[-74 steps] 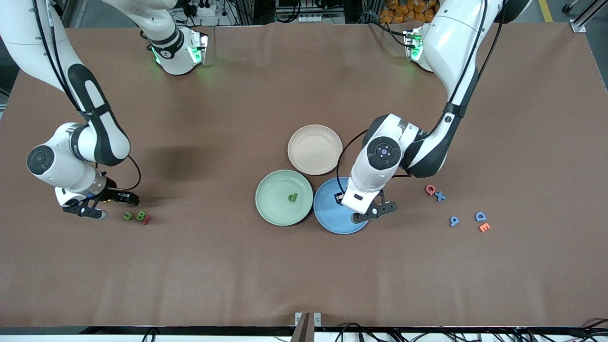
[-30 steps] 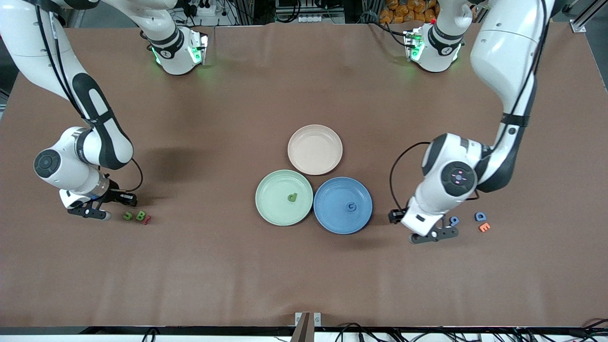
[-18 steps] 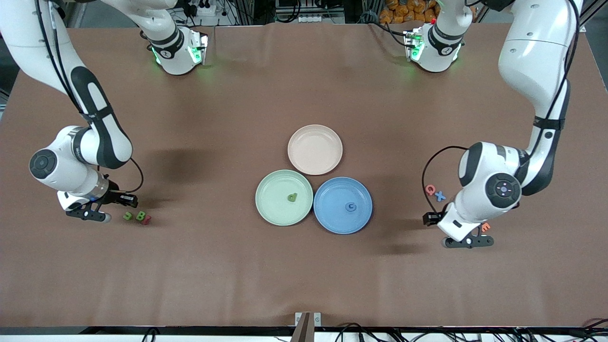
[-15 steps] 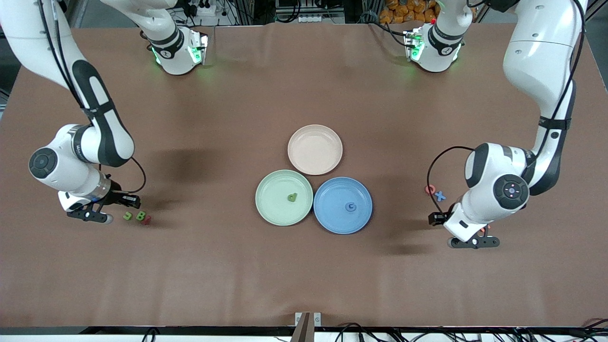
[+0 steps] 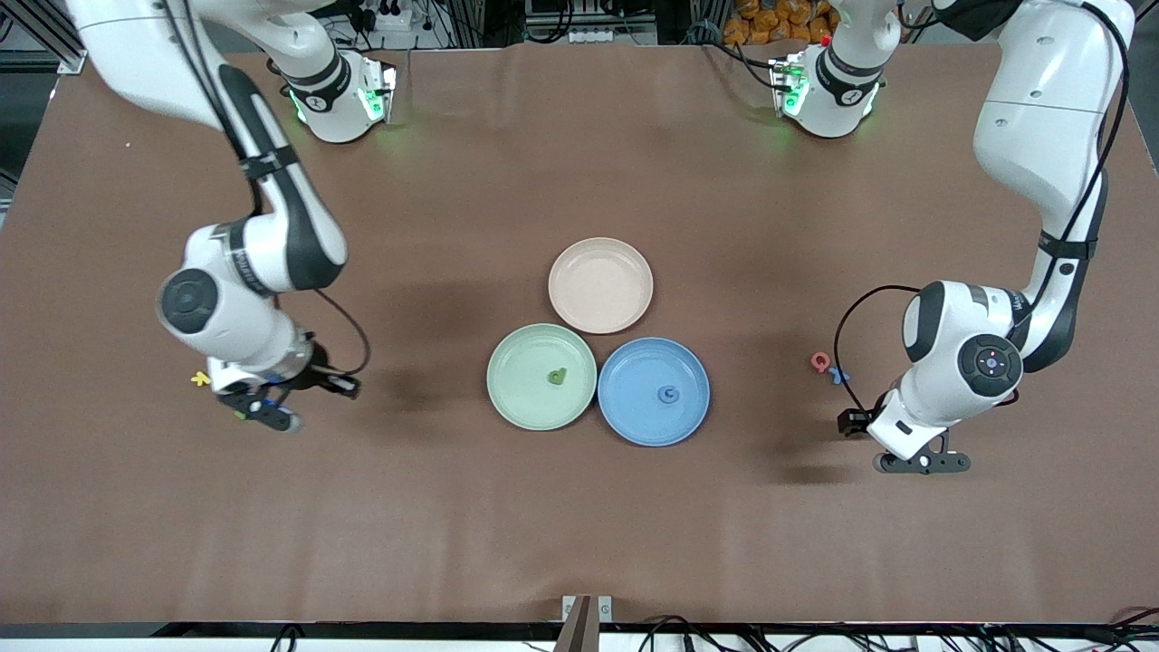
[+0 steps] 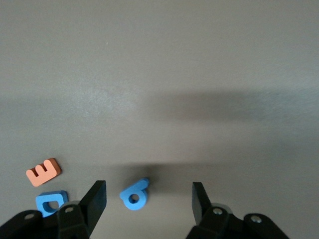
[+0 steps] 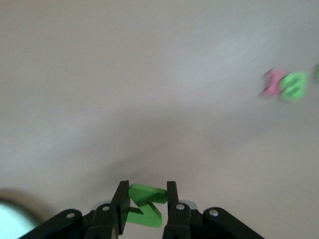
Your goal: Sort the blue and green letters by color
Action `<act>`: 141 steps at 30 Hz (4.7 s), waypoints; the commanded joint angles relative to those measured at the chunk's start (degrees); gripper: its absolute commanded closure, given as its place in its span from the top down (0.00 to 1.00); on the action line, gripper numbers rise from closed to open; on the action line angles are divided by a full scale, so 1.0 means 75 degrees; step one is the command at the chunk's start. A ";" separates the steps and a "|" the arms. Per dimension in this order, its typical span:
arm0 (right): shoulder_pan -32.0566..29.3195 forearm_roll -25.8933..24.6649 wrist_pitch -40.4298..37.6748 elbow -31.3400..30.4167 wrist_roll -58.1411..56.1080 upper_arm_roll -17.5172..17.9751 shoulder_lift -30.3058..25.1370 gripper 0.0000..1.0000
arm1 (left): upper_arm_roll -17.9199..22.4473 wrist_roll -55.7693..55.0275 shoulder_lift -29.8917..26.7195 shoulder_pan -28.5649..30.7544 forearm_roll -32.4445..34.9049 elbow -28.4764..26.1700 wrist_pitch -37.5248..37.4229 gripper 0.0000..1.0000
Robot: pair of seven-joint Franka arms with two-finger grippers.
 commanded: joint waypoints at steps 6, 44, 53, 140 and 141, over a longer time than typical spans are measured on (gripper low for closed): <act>0.1124 -0.0036 -0.0126 0.1117 0.2517 0.0340 0.0826 0.00 | -0.0117 0.0177 0.0121 0.0167 0.0231 -0.0151 0.0477 0.78; 0.2685 -0.0739 0.0039 0.2654 0.5040 0.0281 0.2211 1.00 | -0.0117 0.0177 0.0273 0.0366 0.0243 -0.0479 0.0500 0.78; 0.1947 -0.0716 -0.0875 0.2443 0.3377 0.0293 0.1496 1.00 | -0.0117 0.0177 0.0320 0.0413 0.0243 -0.0467 0.0594 0.77; -0.2261 -0.0399 0.1632 -0.0300 -1.4519 -0.0773 0.1202 0.70 | 0.0141 -0.4463 -0.0934 -0.3184 -0.0999 0.0528 -0.1644 0.18; -0.2261 -0.0399 0.1632 -0.0276 -1.4531 -0.0774 0.1226 0.69 | 0.0141 -0.4545 -0.0934 -0.3231 -0.1034 0.0540 -0.1656 0.18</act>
